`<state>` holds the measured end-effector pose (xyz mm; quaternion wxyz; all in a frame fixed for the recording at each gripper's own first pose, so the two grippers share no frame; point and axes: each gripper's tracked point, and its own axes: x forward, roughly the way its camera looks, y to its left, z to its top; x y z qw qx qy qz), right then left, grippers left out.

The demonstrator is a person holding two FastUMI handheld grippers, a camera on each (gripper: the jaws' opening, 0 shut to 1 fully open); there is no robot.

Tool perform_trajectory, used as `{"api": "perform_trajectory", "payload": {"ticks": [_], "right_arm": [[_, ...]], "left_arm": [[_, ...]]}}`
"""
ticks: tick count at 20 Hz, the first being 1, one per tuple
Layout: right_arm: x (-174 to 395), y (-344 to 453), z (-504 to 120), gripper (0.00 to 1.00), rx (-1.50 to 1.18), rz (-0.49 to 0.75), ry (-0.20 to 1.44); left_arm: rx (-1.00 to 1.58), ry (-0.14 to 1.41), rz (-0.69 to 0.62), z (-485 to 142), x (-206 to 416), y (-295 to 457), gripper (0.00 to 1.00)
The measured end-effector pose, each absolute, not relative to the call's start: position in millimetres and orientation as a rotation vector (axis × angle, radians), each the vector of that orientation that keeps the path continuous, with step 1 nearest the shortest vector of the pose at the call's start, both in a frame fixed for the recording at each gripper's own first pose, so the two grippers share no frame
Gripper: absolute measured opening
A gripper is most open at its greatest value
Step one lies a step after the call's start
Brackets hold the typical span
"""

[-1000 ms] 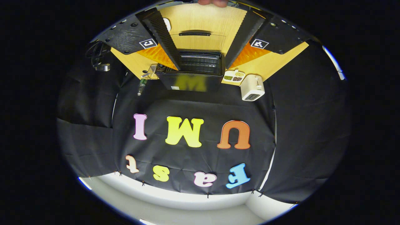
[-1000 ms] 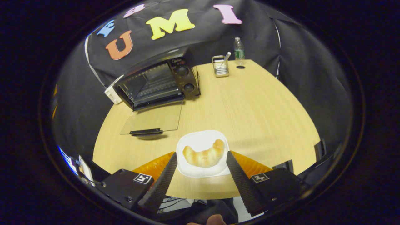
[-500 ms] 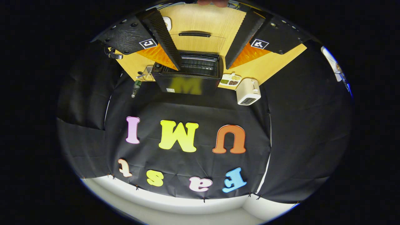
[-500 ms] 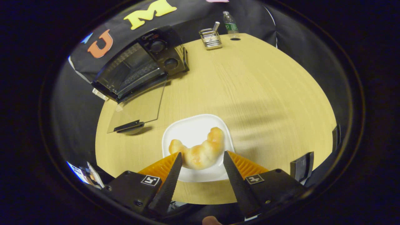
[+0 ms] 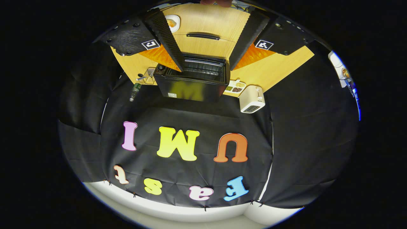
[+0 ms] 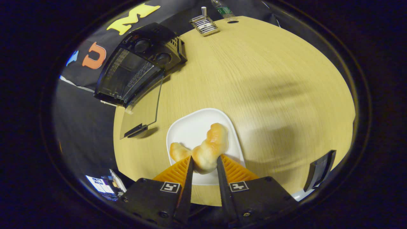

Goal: Open the electric oven with the left hand, put the food in, and close the electric oven.

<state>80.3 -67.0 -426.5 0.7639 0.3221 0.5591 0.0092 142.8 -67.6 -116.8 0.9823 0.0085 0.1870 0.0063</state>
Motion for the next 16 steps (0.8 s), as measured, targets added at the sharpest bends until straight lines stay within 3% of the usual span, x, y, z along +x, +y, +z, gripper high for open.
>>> {"api": "perform_trajectory", "payload": {"ticks": [4,7,16], "right_arm": [[81.5,-66.7,-406.2,0.29,0.764,-0.002,1.146],[77.8,-58.6,-386.5,0.24,0.831,-0.029,1.081],[67.6,9.3,-344.1,0.24,1.019,-0.052,0.931]], "left_arm": [[0.003,0.370,-0.034,-111.1,144.8,-72.3,0.93],[0.007,0.361,-0.069,-108.9,141.8,-65.9,0.93],[0.019,0.333,-0.113,-93.2,108.8,-11.6,0.93]]}}
